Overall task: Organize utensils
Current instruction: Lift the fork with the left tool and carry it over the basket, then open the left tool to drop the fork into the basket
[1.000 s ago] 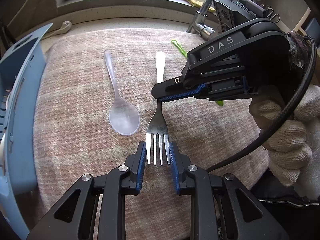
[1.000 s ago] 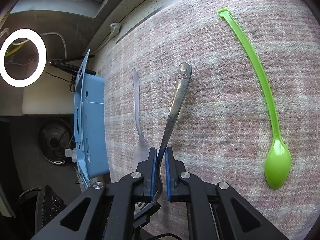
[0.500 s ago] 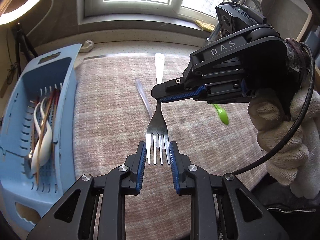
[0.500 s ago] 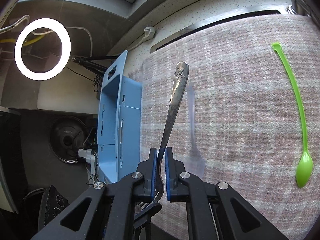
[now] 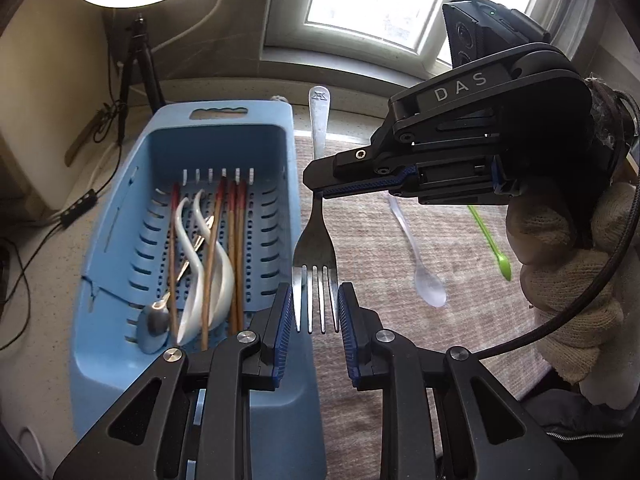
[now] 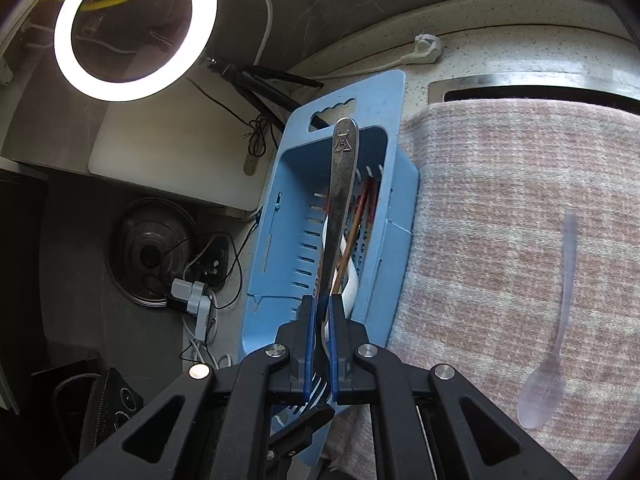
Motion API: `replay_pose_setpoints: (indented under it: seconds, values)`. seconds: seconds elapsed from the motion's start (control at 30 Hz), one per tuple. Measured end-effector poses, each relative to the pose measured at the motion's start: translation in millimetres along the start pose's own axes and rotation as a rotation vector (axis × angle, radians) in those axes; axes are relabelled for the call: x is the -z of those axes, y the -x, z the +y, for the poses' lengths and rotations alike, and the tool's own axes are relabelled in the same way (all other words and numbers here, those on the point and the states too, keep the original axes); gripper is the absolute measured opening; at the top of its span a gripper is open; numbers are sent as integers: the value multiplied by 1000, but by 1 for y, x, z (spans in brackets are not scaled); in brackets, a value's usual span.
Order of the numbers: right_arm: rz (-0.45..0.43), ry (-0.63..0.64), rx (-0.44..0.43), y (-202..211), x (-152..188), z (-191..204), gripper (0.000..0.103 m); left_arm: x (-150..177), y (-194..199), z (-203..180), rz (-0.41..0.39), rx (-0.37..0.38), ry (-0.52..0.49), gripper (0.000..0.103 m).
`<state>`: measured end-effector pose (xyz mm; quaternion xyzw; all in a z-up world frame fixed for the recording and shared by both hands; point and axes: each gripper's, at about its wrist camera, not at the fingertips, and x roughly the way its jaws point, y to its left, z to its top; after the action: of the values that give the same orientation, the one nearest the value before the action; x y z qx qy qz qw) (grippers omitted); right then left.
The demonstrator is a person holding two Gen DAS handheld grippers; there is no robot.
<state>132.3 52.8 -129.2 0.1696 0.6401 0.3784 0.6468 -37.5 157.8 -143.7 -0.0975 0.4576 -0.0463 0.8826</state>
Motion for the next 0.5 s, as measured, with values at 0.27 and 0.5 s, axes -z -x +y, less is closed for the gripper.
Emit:
replay_pose_setpoints:
  seconds: [0.27,0.5]
  values:
    - [49,39,45,-38,-1,16,6,7,-7,28,20,-22,52,22]
    - [49,98,92,-48,-1,24,10,10,-6,33,23,-64,66,23]
